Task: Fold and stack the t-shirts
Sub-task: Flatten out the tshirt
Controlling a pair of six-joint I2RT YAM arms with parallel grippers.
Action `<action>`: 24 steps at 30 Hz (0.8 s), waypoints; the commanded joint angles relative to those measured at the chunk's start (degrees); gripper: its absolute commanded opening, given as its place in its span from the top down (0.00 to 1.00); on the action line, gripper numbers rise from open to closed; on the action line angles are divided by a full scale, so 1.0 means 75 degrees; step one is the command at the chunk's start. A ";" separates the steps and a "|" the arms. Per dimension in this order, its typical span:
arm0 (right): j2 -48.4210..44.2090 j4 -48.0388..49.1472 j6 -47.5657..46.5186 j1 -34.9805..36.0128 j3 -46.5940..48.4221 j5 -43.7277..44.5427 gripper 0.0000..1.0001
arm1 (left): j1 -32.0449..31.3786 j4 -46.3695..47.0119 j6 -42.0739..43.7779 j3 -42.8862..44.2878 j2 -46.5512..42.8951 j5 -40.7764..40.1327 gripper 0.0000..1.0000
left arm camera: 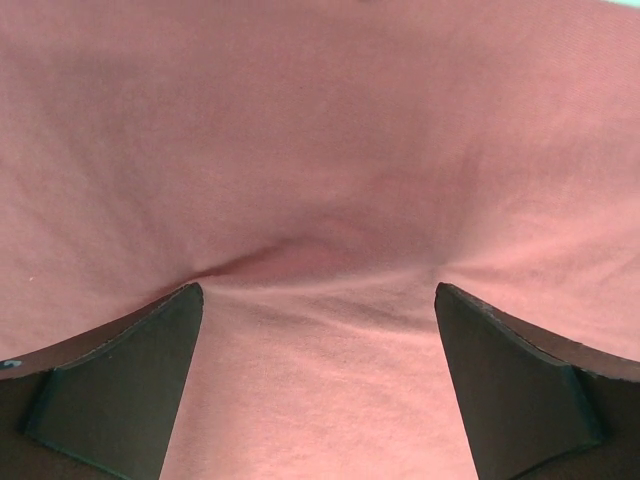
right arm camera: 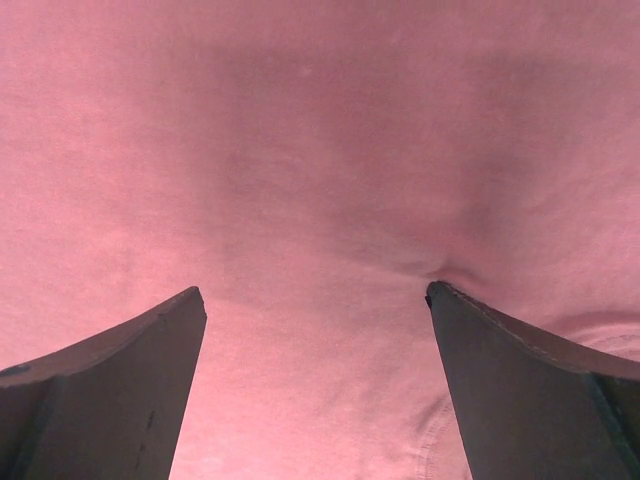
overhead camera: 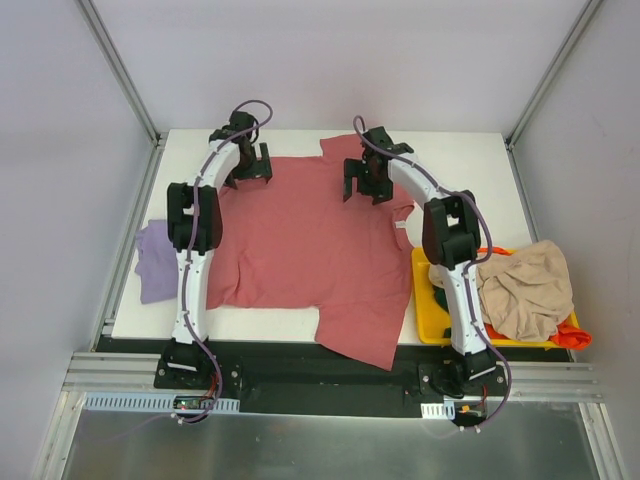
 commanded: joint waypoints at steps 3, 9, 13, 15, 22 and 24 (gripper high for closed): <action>-0.0547 -0.0278 -0.0896 -0.0179 0.0236 -0.0084 0.04 | -0.0071 -0.0130 0.0958 -0.0048 -0.1012 0.1359 0.01; -0.2327 0.0400 -0.0968 0.0266 -0.2010 0.0921 0.04 | -0.0376 0.0326 0.0433 -0.2353 -0.3470 0.0917 0.01; -0.3465 0.0694 -0.0640 0.0757 -0.3780 0.1134 0.04 | -0.0376 0.1216 -0.0481 -0.5561 -0.5896 -0.0008 0.01; -0.3910 0.0799 -0.0359 0.1097 -0.4508 0.1193 0.04 | -0.0365 0.1440 -0.1067 -0.6957 -0.6882 -0.0571 0.01; -0.4639 0.1432 0.0145 0.1848 -0.6080 0.1041 0.04 | -0.0003 0.1558 -0.2650 -0.9857 -0.8502 -0.0959 0.01; -0.4663 0.1514 0.0239 0.1860 -0.6303 0.1018 0.04 | 0.0197 0.1582 -0.2896 -1.0185 -0.8597 -0.1228 0.01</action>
